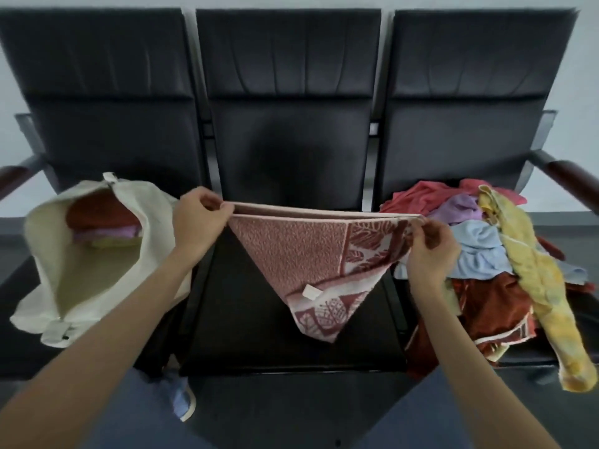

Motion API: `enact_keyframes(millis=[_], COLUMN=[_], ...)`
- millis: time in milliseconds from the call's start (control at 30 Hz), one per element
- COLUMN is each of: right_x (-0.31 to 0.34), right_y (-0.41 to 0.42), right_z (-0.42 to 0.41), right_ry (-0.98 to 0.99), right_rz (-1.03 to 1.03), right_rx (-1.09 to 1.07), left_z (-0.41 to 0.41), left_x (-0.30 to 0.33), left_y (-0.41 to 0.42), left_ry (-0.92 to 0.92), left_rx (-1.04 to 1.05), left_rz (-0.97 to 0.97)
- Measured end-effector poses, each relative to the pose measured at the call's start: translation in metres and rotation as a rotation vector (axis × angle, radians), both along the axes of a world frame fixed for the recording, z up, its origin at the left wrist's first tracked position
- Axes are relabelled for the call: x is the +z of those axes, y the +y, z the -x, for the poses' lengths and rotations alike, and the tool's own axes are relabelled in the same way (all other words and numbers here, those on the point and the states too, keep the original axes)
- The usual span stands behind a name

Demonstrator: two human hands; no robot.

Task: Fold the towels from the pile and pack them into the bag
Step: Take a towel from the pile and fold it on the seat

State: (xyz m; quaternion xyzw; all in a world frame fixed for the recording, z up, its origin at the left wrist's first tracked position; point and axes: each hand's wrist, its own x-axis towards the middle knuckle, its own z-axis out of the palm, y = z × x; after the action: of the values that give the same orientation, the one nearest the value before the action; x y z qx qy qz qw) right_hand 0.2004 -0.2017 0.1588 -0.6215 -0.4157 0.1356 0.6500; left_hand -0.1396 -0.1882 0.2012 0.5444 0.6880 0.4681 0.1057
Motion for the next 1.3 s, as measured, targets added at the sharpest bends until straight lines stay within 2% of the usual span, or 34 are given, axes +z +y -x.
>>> enact_keyframes(millis=[100, 167, 333, 500, 633, 767, 900, 1000, 1133, 1200, 1300], right_x=[0.024, 0.033, 0.043, 0.050, 0.050, 0.053, 0.062, 0.074, 0.079, 0.060, 0.007], right_y=[0.000, 0.001, 0.004, 0.000, 0.018, 0.047, 0.085, 0.096, 0.067, 0.046, 0.016], right_z=[0.005, 0.005, 0.001, 0.006, 0.001, -0.002, -0.007, -0.008, -0.001, -0.001, -0.001], right_ry=[-0.010, 0.004, 0.031, -0.021, -0.115, -0.127, -0.138, -0.134, -0.125, -0.119, -0.132], right_rz=[-0.073, -0.092, -0.089, -0.093, 0.042, 0.193, 0.252, 0.176, -0.005, -0.027, 0.064], right_rx=[-0.056, -0.032, 0.053, 0.150, 0.218, 0.290, 0.380, 0.382, 0.410, 0.443, 0.495], left_z=[-0.012, -0.020, -0.020, -0.002, 0.016, 0.021, 0.023, 0.017, 0.024, 0.030, 0.036], left_x=[0.043, 0.063, 0.083, 0.085, 0.079, 0.076, 0.084, 0.090, 0.068, 0.040, -0.015], left_y=[-0.007, -0.016, -0.026, -0.017, 0.011, 0.038, 0.061, 0.065, 0.054, 0.043, 0.020], left_ry=[-0.087, -0.078, -0.182, -0.230, -0.371, -0.327, -0.134, -0.050, -0.048, -0.080, -0.078], left_rx=[-0.050, -0.067, -0.092, -0.009, -0.085, -0.153, -0.144, -0.101, -0.096, -0.093, -0.119], left_rz=[-0.287, -0.421, -0.493, -0.379, -0.052, 0.156, 0.100, -0.046, -0.193, -0.171, -0.048])
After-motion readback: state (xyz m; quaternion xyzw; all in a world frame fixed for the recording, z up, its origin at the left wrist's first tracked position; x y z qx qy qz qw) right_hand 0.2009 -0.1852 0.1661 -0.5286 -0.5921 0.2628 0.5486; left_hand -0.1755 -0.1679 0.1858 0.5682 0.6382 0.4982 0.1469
